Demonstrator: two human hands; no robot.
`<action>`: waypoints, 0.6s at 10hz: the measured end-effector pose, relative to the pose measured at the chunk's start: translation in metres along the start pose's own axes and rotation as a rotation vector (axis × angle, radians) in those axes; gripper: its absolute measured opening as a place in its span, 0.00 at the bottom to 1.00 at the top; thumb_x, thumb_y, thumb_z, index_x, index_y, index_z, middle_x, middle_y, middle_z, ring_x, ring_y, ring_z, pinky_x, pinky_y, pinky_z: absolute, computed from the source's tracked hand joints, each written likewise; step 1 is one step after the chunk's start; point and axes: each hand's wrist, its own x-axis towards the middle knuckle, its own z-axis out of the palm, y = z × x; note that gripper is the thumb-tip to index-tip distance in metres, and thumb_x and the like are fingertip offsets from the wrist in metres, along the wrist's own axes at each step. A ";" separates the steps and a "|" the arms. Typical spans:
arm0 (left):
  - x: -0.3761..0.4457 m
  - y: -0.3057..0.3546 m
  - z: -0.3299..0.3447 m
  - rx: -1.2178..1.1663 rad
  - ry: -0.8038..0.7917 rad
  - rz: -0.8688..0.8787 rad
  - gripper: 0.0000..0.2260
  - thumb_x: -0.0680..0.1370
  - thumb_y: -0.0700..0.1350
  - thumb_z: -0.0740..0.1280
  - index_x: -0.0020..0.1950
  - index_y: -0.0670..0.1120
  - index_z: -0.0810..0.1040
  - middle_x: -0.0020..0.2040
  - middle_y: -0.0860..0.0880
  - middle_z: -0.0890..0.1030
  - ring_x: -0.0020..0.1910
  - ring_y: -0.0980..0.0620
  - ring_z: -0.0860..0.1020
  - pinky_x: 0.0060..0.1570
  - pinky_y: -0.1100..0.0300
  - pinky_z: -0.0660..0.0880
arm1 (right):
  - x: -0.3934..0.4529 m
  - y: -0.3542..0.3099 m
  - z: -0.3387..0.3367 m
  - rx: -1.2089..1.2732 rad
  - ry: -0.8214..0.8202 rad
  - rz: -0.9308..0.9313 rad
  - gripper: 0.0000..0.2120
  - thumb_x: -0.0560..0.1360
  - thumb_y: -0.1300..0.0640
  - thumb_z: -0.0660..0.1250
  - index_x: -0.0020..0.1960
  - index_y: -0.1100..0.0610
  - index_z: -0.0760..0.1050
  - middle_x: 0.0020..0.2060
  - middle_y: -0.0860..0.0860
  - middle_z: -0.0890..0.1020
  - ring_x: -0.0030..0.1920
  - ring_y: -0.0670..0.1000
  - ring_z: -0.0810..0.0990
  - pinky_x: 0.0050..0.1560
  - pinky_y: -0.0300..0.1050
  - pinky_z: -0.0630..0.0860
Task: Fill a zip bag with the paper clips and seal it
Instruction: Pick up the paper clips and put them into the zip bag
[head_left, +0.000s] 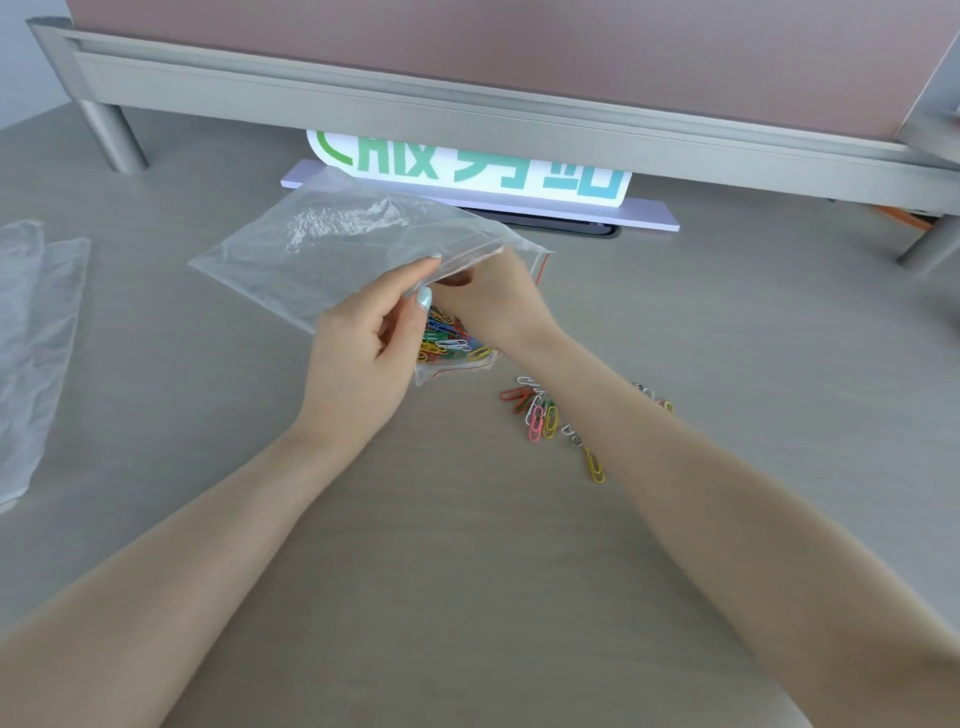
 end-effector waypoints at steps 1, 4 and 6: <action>0.000 0.001 -0.001 -0.004 0.001 0.023 0.14 0.77 0.44 0.59 0.61 0.52 0.75 0.32 0.63 0.75 0.29 0.53 0.69 0.34 0.66 0.67 | 0.011 -0.008 0.016 -0.050 -0.077 -0.034 0.19 0.72 0.69 0.58 0.28 0.52 0.58 0.26 0.47 0.64 0.28 0.44 0.61 0.29 0.34 0.61; -0.001 0.001 0.000 0.019 0.002 0.013 0.15 0.78 0.39 0.59 0.62 0.48 0.77 0.48 0.65 0.77 0.36 0.63 0.76 0.40 0.71 0.70 | 0.006 -0.006 0.022 -0.424 -0.229 -0.101 0.21 0.76 0.65 0.57 0.32 0.48 0.54 0.31 0.43 0.62 0.34 0.43 0.66 0.35 0.33 0.63; -0.003 0.001 0.001 0.015 0.003 0.005 0.14 0.78 0.41 0.60 0.62 0.47 0.76 0.44 0.66 0.78 0.34 0.55 0.74 0.38 0.69 0.70 | -0.001 -0.009 0.013 -0.518 -0.168 -0.226 0.14 0.76 0.63 0.54 0.31 0.57 0.65 0.29 0.49 0.69 0.40 0.50 0.68 0.39 0.41 0.61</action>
